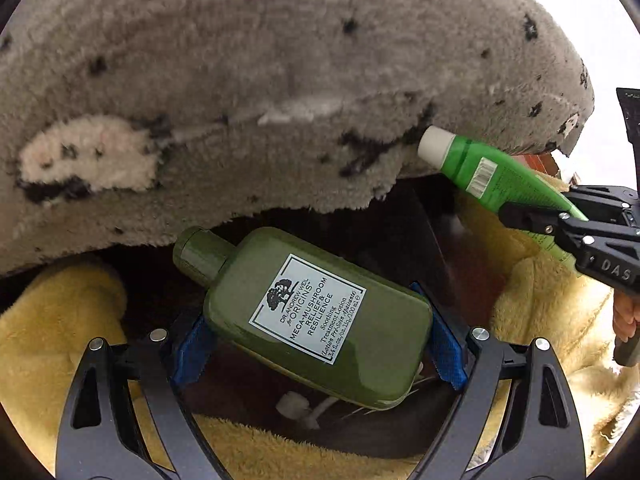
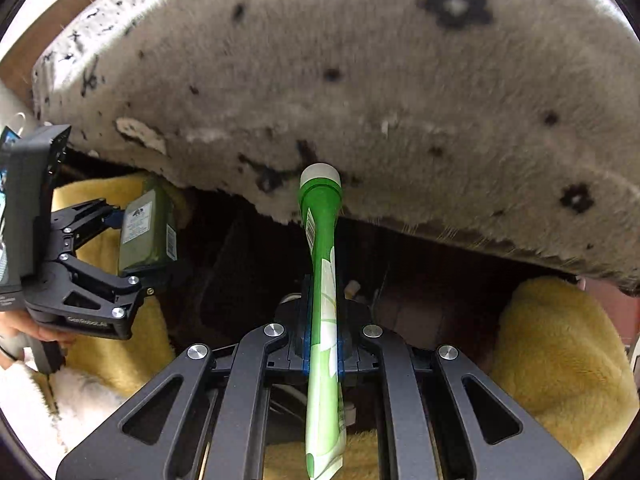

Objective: Collect trash
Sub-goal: 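Lower both tools into the floor bin and open both to drop the items, then raise both open tools back over the bed items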

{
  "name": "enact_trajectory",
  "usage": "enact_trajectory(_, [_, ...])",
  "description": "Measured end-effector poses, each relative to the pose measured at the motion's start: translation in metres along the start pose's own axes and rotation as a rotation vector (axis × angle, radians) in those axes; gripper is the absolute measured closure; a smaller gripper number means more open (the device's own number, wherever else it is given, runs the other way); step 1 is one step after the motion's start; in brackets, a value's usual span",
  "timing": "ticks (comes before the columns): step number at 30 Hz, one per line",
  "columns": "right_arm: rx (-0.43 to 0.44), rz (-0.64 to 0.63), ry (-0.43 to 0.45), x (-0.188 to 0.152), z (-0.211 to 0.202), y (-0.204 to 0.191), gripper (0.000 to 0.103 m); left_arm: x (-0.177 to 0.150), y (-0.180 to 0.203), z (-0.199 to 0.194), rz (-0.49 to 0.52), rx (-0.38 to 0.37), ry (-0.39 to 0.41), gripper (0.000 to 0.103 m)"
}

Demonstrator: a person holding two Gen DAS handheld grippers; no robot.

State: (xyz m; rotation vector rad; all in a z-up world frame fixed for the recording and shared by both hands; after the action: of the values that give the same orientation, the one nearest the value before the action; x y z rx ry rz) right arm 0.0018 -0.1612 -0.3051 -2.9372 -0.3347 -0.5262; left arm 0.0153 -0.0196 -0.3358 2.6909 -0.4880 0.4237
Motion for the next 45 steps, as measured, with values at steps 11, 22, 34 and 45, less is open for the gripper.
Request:
enact_trajectory(11, [0.012,0.029,-0.088,-0.002,0.043,-0.009,0.093,-0.001,-0.012,0.038,-0.011,-0.016,-0.067,0.018])
enact_trajectory(22, [0.01,0.091,-0.102,0.005,0.051,-0.002,0.083,-0.008,-0.016,0.055,-0.027,-0.016,-0.122,0.016])
enact_trajectory(34, [-0.002,0.146,0.001,0.031,0.008,0.021,0.033,0.005,-0.01,0.036,0.02,0.015,-0.064,0.008])
enact_trajectory(45, [-0.093,0.169,0.174,0.055,-0.061,0.053,0.016,0.039,0.007,-0.042,0.099,0.071,0.102,0.008])
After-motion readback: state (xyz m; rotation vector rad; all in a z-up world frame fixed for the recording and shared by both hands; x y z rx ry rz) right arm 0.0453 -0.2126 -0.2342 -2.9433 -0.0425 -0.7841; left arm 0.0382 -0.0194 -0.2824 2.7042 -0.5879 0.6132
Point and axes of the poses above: each gripper's, at about its wrist camera, not at the fingertips, and z roughly the way its jaws point, y to its right, x to its top, the point moved 8 cm from there along z, roughly the way its jaws point, and after that the axes turned 7 degrees about -x, right-handed, at the moved point
